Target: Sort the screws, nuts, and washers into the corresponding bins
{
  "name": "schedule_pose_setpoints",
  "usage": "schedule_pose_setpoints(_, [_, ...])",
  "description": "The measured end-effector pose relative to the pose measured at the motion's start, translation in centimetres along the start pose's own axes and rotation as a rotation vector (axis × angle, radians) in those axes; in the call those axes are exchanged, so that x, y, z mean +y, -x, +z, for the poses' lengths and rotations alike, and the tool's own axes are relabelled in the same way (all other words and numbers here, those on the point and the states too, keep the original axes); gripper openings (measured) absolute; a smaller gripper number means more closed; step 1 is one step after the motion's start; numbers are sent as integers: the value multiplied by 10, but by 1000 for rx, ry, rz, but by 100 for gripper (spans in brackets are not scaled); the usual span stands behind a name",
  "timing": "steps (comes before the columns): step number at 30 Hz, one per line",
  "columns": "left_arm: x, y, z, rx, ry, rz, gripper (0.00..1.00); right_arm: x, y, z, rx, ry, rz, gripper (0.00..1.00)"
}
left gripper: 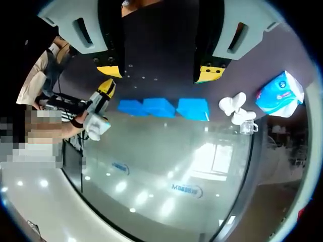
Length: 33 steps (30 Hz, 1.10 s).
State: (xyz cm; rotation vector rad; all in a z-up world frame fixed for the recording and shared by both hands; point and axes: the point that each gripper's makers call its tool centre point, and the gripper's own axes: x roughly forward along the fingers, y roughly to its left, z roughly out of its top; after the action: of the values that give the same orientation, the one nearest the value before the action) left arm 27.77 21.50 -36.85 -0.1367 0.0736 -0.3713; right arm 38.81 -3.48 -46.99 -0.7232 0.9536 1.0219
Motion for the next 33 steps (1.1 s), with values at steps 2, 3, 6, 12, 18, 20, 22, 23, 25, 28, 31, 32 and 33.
schedule_pose_setpoints(2, [-1,0,1,-2,-2,-1,53,1,0,0,-5,-21,6,12])
schedule_pose_setpoints(3, [-1,1,1,-4,-2,-2,53,1,0,0,-7,-25,4,12])
schedule_pose_setpoints(6, [0,1,2,-6,-3,-1,53,4,1,-1,-19,-49,15,12])
schedule_pose_setpoints(12, [1,1,3,-10,-2,0,53,10,9,-2,-55,-84,26,11])
schedule_pose_setpoints(18, [-3,-1,6,-14,-6,-12,53,13,24,-1,-128,-127,23,11])
schedule_pose_setpoints(20, [-4,-1,6,-15,-7,-15,53,14,31,-2,-162,-148,17,11])
schedule_pose_setpoints(22, [-6,-2,7,-16,-9,-19,53,13,39,-2,-215,-174,-2,11])
schedule_pose_setpoints(23, [-7,-2,8,-17,-10,-21,53,12,43,-1,-247,-189,-16,11])
schedule_pose_setpoints(25, [-8,-4,9,-17,-13,-25,53,9,52,1,-309,-214,-44,11])
schedule_pose_setpoints(28, [-10,-5,10,-20,-16,-31,53,2,69,7,-437,-248,-99,11])
schedule_pose_setpoints(31, [-11,-6,11,-19,-17,-32,53,-5,88,9,-581,-287,-184,11])
schedule_pose_setpoints(32, [-11,-6,11,-20,-17,-31,53,-4,92,7,-614,-305,-196,11])
schedule_pose_setpoints(33, [-10,-6,11,-20,-16,-31,53,-3,94,4,-642,-333,-209,11])
